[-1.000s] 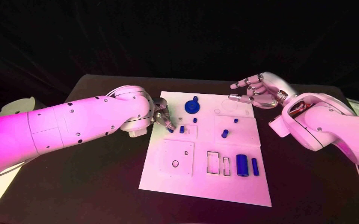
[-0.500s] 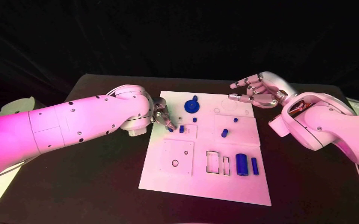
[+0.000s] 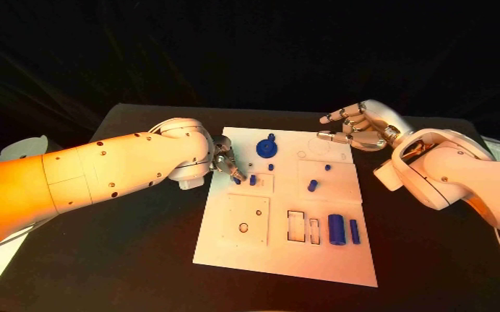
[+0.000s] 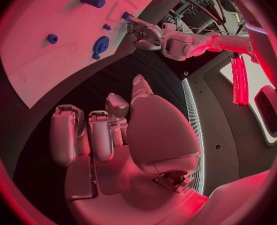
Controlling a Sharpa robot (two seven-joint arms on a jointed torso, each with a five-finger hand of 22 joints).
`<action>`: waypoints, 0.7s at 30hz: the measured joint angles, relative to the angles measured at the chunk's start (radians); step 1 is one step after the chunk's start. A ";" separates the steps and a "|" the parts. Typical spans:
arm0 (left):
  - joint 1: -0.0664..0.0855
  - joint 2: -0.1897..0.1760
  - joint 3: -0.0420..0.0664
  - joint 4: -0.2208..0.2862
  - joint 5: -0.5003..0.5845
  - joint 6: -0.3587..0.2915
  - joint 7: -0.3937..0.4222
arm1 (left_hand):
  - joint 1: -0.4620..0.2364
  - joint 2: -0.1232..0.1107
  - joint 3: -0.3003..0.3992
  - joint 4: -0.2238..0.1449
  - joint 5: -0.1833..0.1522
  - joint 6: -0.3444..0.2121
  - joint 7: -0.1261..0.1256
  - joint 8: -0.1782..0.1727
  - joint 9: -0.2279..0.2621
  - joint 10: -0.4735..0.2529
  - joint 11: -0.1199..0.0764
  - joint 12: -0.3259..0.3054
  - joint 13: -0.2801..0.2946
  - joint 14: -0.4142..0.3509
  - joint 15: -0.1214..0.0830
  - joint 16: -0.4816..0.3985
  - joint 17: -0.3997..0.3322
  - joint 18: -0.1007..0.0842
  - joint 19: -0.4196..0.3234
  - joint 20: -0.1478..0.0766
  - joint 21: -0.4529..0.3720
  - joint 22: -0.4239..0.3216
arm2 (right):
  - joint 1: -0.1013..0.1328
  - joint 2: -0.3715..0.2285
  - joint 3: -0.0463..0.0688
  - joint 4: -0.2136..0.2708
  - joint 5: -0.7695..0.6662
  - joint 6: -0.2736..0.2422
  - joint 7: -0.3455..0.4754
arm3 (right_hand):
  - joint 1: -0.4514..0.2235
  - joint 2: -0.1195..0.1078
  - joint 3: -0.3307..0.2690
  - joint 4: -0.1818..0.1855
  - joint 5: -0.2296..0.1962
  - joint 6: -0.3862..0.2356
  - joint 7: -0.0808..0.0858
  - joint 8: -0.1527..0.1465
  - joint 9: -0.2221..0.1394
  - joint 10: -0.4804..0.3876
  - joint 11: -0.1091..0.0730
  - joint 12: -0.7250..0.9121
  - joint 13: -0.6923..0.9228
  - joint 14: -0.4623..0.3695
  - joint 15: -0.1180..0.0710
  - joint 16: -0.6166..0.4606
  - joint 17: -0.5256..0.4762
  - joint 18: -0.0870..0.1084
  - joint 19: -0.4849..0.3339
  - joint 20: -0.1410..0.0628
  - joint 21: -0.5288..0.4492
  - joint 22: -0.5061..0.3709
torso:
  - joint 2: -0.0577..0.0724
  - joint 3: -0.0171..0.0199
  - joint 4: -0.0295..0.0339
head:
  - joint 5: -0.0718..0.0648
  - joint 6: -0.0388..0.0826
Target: Assemble the parts on the task board
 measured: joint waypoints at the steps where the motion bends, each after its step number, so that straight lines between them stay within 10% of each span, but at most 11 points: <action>1: 0.000 0.000 0.000 -0.001 0.000 0.001 0.000 | 0.000 0.000 -0.002 0.002 0.000 0.002 -0.002 0.000 0.000 0.000 0.000 0.000 0.001 0.000 0.000 0.000 0.000 0.000 0.000 0.000 0.000 0.000 | 0.000 0.000 0.000 0.000 0.000 0.000 0.000 | 0.000 0.000 0.000 0.000 0.000 0.000 0.000 0.000 0.000 0.000 0.000 0.000 0.000 0.000 0.000 0.000 0.000 0.000 0.000 0.000 0.000 0.000 | 0.000 -0.0003 0.0001 | 0.000 0.000; 21: 0.000 0.006 0.000 -0.015 -0.001 0.010 0.000 | -0.041 -0.001 -0.103 0.067 0.000 0.014 -0.007 0.004 0.003 0.011 -0.003 0.008 0.012 -0.004 -0.004 0.000 0.000 0.000 0.000 0.000 0.012 0.000 | 0.000 -0.002 0.000 0.001 0.005 0.004 0.007 | -0.005 0.005 0.000 0.000 0.000 0.000 0.000 0.000 0.000 0.000 0.000 0.000 -0.001 0.000 0.000 -0.004 0.000 0.000 0.000 0.000 -0.004 -0.002 | 0.000 -0.0005 0.0002 | -0.001 -0.002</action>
